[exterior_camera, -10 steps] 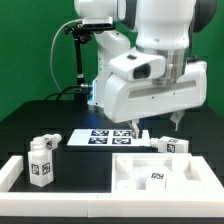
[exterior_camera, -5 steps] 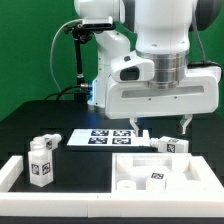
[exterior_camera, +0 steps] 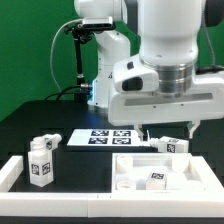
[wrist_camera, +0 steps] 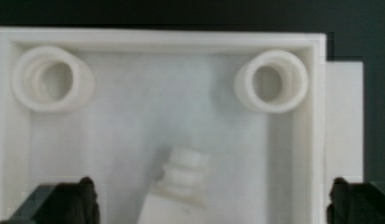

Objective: Assemble one leg

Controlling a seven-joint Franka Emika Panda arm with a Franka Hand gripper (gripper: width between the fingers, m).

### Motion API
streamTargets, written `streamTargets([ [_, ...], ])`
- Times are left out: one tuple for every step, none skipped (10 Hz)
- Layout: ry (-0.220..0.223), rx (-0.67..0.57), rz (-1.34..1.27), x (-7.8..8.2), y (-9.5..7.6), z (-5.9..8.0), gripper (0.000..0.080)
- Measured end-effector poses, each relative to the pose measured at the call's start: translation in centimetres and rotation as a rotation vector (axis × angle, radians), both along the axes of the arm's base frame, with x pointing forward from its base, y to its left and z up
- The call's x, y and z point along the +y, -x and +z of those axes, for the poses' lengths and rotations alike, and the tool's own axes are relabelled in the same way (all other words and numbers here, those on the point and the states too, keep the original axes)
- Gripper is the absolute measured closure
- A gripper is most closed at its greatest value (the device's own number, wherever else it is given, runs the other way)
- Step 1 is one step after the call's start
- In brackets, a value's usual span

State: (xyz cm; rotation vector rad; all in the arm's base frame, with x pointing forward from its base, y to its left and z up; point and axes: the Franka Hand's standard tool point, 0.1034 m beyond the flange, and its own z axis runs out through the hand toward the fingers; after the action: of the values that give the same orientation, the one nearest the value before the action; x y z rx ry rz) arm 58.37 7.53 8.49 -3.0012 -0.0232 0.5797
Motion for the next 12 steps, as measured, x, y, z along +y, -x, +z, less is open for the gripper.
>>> streamTargets([
  [-0.030,0.081,0.018,-0.2,-1.4,0.2,0.0151],
  [-0.071,0.067,0.087,-0.2,-3.2,0.2,0.0151],
  [-0.070,0.124,0.090,-0.1,-2.4,0.2,0.0151],
  [-0.076,0.222,0.102,0.0,-1.3,0.1,0.0151],
  [-0.082,0.251,0.106,0.1,-1.6,-0.2,0.0151],
  [-0.080,0.260,0.099,-0.1,-1.8,-0.6,0.0151],
  [-0.055,0.283,0.050,-0.7,-2.3,-1.1,0.0151],
  [-0.050,0.278,0.027,-1.2,-3.4,-1.8,0.0151],
  [-0.066,0.237,0.043,-2.1,-4.2,-2.5,0.0151],
  [-0.084,0.196,0.059,-2.9,-4.8,-3.0,0.0151],
  [-0.083,0.199,0.061,-2.7,-4.7,-2.9,0.0151],
  [-0.083,0.199,0.064,-2.5,-4.7,-2.9,0.0151],
])
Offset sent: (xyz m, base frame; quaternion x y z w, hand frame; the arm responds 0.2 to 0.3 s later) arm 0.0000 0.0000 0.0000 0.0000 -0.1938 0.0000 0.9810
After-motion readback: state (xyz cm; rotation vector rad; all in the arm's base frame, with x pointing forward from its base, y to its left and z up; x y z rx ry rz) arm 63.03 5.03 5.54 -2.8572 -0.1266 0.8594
